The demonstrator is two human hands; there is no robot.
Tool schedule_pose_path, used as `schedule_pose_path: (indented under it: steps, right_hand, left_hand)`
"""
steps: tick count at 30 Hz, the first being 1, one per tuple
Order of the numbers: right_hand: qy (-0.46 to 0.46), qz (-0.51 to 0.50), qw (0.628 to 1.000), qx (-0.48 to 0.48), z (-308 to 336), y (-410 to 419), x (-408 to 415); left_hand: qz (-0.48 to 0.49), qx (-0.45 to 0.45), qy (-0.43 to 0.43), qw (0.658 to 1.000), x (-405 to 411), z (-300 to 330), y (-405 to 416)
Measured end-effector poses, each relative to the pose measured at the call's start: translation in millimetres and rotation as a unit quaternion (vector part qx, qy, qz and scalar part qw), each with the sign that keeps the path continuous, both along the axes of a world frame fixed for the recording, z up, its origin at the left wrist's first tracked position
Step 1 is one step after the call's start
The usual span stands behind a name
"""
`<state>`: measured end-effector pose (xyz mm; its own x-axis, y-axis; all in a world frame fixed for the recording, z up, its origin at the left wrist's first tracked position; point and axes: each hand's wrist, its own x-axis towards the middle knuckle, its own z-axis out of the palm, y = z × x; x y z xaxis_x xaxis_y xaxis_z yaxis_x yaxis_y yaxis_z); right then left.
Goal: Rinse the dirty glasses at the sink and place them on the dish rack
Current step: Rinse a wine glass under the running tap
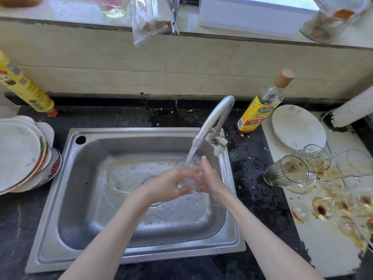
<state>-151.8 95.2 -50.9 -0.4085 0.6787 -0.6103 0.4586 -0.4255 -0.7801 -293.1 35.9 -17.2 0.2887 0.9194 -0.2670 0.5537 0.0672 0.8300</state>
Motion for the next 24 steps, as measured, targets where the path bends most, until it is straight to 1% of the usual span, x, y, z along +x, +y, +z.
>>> schedule_pose_path:
  steps: [1,2,3,4,6,8,9,10,11,12,14,15,16,18,20,22,23,24]
  right_hand:
    - [0.005,0.017,1.000,-0.017,2,2,2]
    - [0.010,0.036,0.999,-0.032,4,3,4]
    - [0.014,0.052,0.998,-0.042,7,4,5]
    - [0.012,0.061,0.997,-0.041,8,3,6]
    - [0.018,0.058,0.998,-0.016,8,0,4]
    - [0.046,0.051,0.997,0.020,3,-5,4]
    - [0.046,0.052,0.997,0.034,2,-7,4]
    - [0.037,0.049,0.997,0.048,1,-8,4]
    - [0.031,0.038,0.997,0.060,0,-7,3]
    - [0.025,0.023,0.997,0.065,0,-5,2]
    - [0.005,0.020,0.999,0.030,3,0,1]
    - [0.000,0.028,1.000,0.001,5,3,1]
    - [0.001,0.037,0.999,-0.024,6,3,2]
    - [0.003,0.038,0.999,-0.030,5,1,2]
    - [0.033,0.032,0.999,0.009,-1,-4,1]
    - [0.044,0.034,0.997,0.046,-3,-8,-3]
    - [0.039,0.030,0.997,0.055,-2,-8,-3]
    - [0.032,0.018,0.998,0.058,-1,-6,-3]
  left_hand:
    - [-0.048,-0.017,0.033,0.998,-4,-1,0]
    - [-0.067,-0.037,0.048,0.996,-8,-3,1]
    - [-0.056,-0.049,0.037,0.997,-10,-5,1]
    - [-0.021,-0.052,0.008,0.998,-10,-6,2]
    - [0.092,-0.042,-0.053,0.993,-8,-5,3]
    - [0.209,-0.030,-0.105,0.972,-5,-5,4]
    - [0.243,-0.019,-0.125,0.962,-3,-5,4]
    - [0.253,-0.010,-0.133,0.958,-1,-3,4]
    - [0.234,-0.009,-0.141,0.962,0,-2,3]
    - [0.183,-0.023,-0.142,0.972,-2,0,3]
    - [0.049,-0.057,-0.112,0.991,-8,3,2]
    - [0.007,-0.070,-0.103,0.992,-12,3,2]
    - [0.005,-0.083,-0.106,0.991,-14,5,3]
    - [0.072,-0.081,-0.126,0.986,-14,8,6]
    - [0.165,-0.052,-0.115,0.978,-8,7,9]
    - [0.224,-0.012,-0.093,0.970,-1,3,9]
    - [0.226,-0.006,-0.109,0.968,0,2,9]
    - [0.201,-0.018,-0.133,0.970,0,3,9]
